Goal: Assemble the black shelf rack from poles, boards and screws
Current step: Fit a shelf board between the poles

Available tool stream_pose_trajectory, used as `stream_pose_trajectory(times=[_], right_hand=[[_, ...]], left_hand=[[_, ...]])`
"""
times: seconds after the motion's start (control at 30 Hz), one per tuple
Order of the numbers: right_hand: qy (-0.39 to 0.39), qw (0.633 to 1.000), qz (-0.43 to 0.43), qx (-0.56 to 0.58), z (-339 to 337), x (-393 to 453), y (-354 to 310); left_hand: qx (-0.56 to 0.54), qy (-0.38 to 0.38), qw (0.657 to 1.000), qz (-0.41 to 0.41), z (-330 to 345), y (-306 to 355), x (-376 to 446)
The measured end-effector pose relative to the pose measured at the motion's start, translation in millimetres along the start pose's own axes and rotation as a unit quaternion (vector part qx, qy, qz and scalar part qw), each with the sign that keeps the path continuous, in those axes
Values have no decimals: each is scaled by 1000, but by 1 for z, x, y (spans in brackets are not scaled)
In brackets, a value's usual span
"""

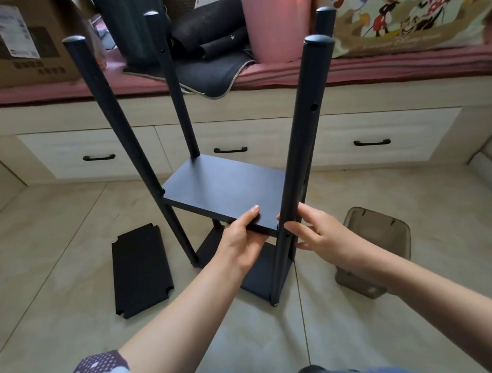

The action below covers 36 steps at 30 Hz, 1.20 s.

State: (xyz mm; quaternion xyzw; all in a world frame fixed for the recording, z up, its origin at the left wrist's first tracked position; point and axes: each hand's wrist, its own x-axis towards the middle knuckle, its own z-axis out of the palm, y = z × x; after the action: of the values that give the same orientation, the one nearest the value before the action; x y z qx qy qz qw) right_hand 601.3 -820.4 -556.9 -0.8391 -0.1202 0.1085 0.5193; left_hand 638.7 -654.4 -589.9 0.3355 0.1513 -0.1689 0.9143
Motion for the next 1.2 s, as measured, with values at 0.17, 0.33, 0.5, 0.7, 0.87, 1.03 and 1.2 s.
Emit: stream_pose_trajectory(times=[0.17,0.33,0.5,0.7,0.87,1.03,1.2], right_hand=[[6,1000,-2,13,0,0,3],[22,1000,-2,-4,2,-1,4],[48,995,-6,-84,4,-4,9],[62,996,11,-57,1,-4,7],[41,988,79,130,17,1,-1],[92,987,93,95,27,13,0],[77,988,94,93,25,13,10]], left_hand=[[-4,12,1000,6,-2,-4,3],[-1,14,1000,13,-2,-5,2],[-19,9,999,24,-2,-8,-2],[-1,6,999,34,-3,-6,-3],[5,-19,1000,7,-7,-8,-1],[-1,-13,1000,12,-11,5,-4],[-104,119,981,112,-41,75,12]])
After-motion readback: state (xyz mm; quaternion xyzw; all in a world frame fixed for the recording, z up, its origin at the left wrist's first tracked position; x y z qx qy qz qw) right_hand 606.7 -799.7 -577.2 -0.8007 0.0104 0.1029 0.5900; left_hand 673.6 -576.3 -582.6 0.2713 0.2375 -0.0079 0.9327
